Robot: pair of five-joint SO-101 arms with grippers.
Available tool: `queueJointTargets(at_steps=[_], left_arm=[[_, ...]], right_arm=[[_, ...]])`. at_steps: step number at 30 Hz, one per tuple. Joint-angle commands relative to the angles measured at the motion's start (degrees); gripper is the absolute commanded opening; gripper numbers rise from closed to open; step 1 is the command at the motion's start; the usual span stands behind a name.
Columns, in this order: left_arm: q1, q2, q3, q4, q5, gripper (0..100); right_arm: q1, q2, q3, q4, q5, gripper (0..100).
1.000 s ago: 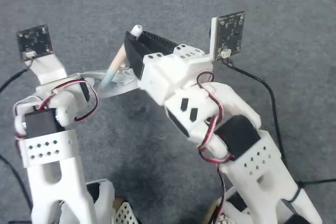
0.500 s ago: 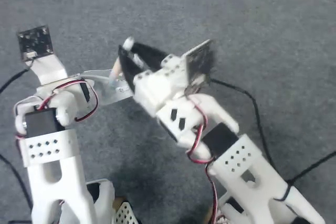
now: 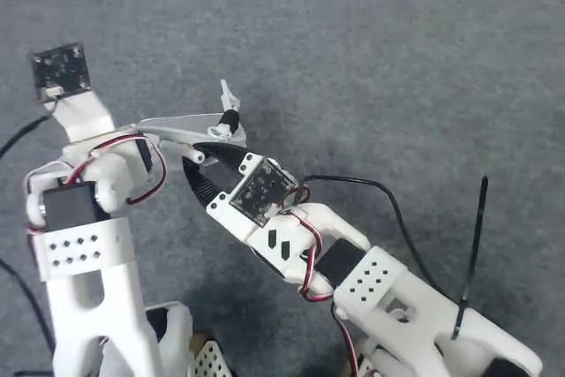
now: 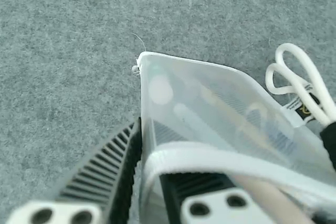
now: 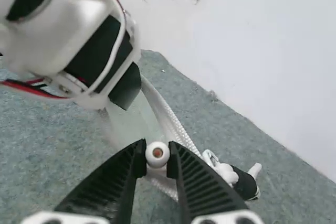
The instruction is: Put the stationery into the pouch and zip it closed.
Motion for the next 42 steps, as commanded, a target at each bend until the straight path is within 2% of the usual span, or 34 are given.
queueJointTargets(at_steps=[1,4,8,10,22,26,33,42], left_arm=[[0.0,0.2,-0.7,-1.9,-0.6,1],[-0.1,0.2,-0.7,-1.9,-0.6,1],[-0.2,0.2,-0.7,-1.9,-0.6,1],[-0.2,0.2,-0.7,-1.9,-0.6,1],[-0.1,0.3,-0.6,-1.9,-0.6,1],[-0.1,0.3,-0.6,-1.9,-0.6,1],[0.1,-0.1,0.8,-4.4,-0.5,1],[0.2,-0.1,0.8,-4.7,-0.5,1]], right_arm=[[-0.3,-0.8,-0.4,-1.6,1.1,1.0],[-0.3,-0.8,-0.4,-1.5,1.0,3.2],[-0.3,-1.5,0.6,-1.5,1.2,17.2],[-0.4,-1.5,0.9,-1.5,1.3,20.0],[-0.2,-1.6,0.9,-1.5,1.3,16.7],[0.7,-6.3,1.7,-0.8,1.3,16.7],[1.6,-19.7,1.9,12.7,1.1,16.8],[5.0,-24.4,2.1,24.5,1.0,16.9]])
